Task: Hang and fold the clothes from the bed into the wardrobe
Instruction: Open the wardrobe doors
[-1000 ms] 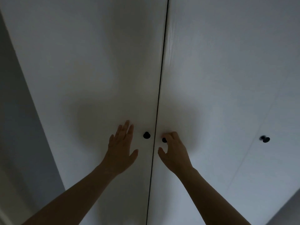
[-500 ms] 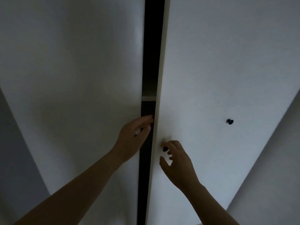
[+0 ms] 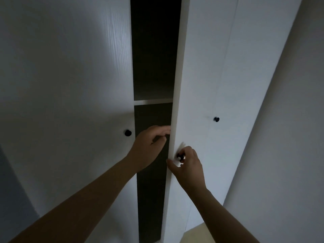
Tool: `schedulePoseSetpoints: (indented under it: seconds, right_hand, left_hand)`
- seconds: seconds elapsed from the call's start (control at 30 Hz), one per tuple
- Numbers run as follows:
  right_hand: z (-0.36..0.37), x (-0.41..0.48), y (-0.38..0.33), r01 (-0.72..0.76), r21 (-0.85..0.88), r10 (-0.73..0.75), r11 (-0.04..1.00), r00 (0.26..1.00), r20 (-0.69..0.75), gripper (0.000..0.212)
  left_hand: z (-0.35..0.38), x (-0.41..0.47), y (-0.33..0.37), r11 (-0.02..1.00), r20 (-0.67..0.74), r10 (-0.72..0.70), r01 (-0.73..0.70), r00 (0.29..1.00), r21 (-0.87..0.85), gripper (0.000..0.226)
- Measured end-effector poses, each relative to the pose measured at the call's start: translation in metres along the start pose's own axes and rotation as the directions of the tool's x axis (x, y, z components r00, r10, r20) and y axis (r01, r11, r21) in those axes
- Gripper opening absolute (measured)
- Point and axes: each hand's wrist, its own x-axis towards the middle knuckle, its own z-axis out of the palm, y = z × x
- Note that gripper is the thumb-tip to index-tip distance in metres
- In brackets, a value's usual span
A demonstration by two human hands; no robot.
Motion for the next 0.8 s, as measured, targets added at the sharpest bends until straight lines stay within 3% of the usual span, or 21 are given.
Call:
schedulePoseSetpoints:
  seconds: [0.23,0.47,0.8]
  right_hand:
    - [-0.018,-0.023,0.007,-0.060,0.055,0.063,0.997,0.996,-0.070,0.038]
    - [-0.052,-0.037,0.036,-0.076,0.061,0.081,0.995,0.994,-0.072,0.036]
    - [-0.165,-0.041,0.102,-0.237,0.209,0.238,0.949,0.971,0.021,0.029]
  left_hand:
    - [0.017,-0.022,0.012,0.993,0.013,-0.040,0.038,0.999,0.110,0.038]
    - [0.041,-0.054,0.002,0.972,-0.070,-0.203,0.209,0.977,0.107,0.038]
    - [0.116,-0.062,0.028,0.946,-0.056,-0.293,0.298,0.954,0.126,0.037]
